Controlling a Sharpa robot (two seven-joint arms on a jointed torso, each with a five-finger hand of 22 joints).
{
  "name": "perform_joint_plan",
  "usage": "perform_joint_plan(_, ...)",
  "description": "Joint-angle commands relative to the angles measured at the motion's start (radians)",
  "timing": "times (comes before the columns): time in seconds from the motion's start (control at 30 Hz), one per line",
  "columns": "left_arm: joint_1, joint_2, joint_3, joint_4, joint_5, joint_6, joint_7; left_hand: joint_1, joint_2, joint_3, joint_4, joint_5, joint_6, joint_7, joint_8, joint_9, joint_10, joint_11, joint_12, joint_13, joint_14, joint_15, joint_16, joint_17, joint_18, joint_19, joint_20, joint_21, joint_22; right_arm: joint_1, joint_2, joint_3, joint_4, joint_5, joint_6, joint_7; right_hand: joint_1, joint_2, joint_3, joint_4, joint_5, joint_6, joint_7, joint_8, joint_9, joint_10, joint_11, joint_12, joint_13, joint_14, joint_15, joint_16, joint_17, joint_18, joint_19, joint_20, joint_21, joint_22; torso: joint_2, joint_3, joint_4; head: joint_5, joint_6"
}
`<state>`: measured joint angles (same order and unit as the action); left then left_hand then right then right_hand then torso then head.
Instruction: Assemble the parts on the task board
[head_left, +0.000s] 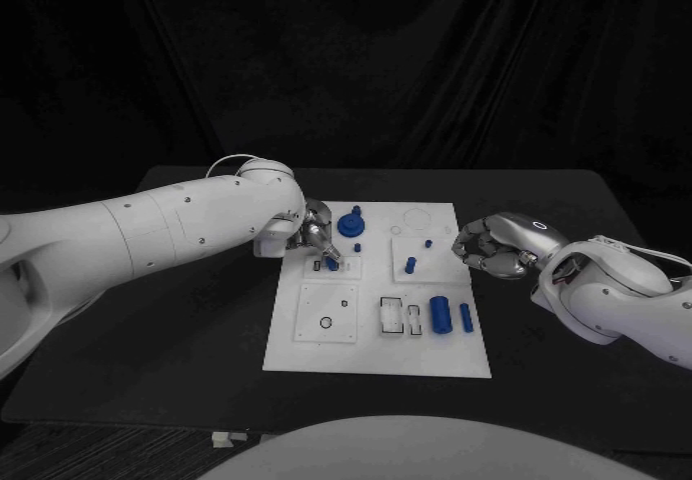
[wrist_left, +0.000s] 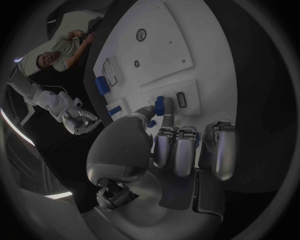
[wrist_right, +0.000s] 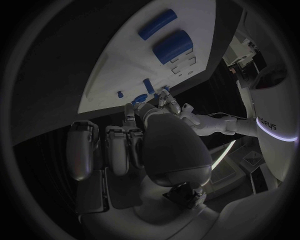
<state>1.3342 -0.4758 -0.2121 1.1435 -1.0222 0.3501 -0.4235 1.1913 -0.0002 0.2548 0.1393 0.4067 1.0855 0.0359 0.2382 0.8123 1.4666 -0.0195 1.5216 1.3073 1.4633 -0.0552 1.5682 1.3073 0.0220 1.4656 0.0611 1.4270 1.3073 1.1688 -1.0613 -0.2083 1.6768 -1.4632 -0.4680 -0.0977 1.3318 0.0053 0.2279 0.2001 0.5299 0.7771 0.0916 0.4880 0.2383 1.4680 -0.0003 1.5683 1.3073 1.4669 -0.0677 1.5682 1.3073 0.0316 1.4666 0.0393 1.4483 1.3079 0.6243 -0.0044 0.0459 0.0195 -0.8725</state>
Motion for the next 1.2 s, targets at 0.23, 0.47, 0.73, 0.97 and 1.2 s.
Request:
perform_joint_plan(0.23, -0.001, -0.087, 0.001, 0.146, 0.002, -0.247, -0.045, -0.016, -0.005, 0.020, -0.001, 0.005, -0.013, 0.004, -0.003, 0.004, 0.032, 0.000, -0.009, 0.205, 0.108, -0.004, 0.003, 0.263, 0.019, 0.002, -0.008, -0.007, 0.209, -0.011, -0.002, 0.000, -0.002, -0.007, 0.004, -0.021, 0.013, 0.000, 0.005, 0.000, 0.003, 0.003, 0.004, 0.004, 0.001, 0.103, 0.006, 0.003, 0.263, 0.104, 0.009, 0.002, 0.263, 0.002, 0.042, 0.010, -0.005, 0.218, 0.000, 0.0010, -0.0001, -0.002, 0.000)
perform_joint_plan(0.47, -0.001, -0.154, 0.000, 0.238, -0.003, -0.382, -0.058, -0.021, -0.005, 0.030, 0.002, -0.007, -0.012, 0.004, 0.000, 0.008, 0.029, 0.000, -0.012, 0.201, 0.108, -0.004, 0.003, 0.263, 0.019, 0.001, -0.008, -0.010, 0.208, -0.014, -0.001, 0.000, -0.003, -0.007, -0.005, -0.021, 0.013, 0.000, 0.005, 0.000, 0.003, 0.003, 0.004, 0.004, 0.001, 0.103, 0.006, 0.003, 0.263, 0.104, 0.009, 0.002, 0.263, 0.002, 0.042, 0.010, -0.005, 0.218, -0.001, 0.0013, -0.0008, -0.001, 0.000)
perform_joint_plan(0.73, -0.004, -0.199, 0.000, 0.309, -0.115, -0.488, -0.063, -0.030, -0.009, 0.036, 0.008, -0.016, -0.021, 0.007, -0.004, 0.010, 0.022, 0.002, -0.019, 0.194, 0.108, -0.003, 0.003, 0.263, 0.021, -0.003, -0.007, -0.017, 0.206, -0.015, -0.002, 0.000, 0.001, -0.007, -0.038, -0.012, 0.013, -0.002, 0.005, -0.001, 0.003, 0.002, 0.005, 0.003, 0.001, 0.103, 0.006, 0.003, 0.263, 0.104, 0.009, 0.003, 0.263, 0.002, 0.042, 0.011, -0.004, 0.218, -0.001, 0.0015, -0.0005, 0.003, 0.000)
perform_joint_plan(0.97, -0.041, -0.216, -0.001, 0.337, -0.182, -0.622, -0.068, -0.031, -0.010, 0.037, 0.009, -0.016, -0.019, 0.007, -0.003, 0.010, 0.024, 0.002, -0.017, 0.196, 0.108, -0.003, 0.003, 0.263, 0.021, -0.001, -0.007, -0.014, 0.207, -0.015, -0.001, 0.000, 0.003, -0.007, -0.052, -0.009, 0.013, -0.003, 0.005, -0.002, 0.004, 0.002, 0.005, 0.003, 0.001, 0.103, 0.007, 0.003, 0.263, 0.104, 0.010, 0.003, 0.263, 0.002, 0.042, 0.011, -0.004, 0.218, 0.000, 0.0018, -0.0015, 0.006, 0.000)
perform_joint_plan(1.2, -0.080, -0.228, -0.001, 0.357, -0.253, -0.749, -0.063, -0.031, -0.018, 0.045, 0.009, -0.012, -0.012, 0.004, -0.002, 0.011, 0.029, -0.001, -0.014, 0.199, 0.108, -0.005, 0.003, 0.263, 0.020, 0.003, -0.008, -0.011, 0.208, -0.016, -0.004, 0.000, 0.007, -0.007, -0.062, -0.009, 0.014, -0.003, 0.006, -0.003, 0.005, 0.001, 0.005, 0.003, 0.001, 0.103, 0.007, 0.003, 0.263, 0.104, 0.010, 0.003, 0.263, 0.002, 0.042, 0.011, -0.004, 0.218, 0.000, 0.0005, 0.0002, 0.004, 0.000)
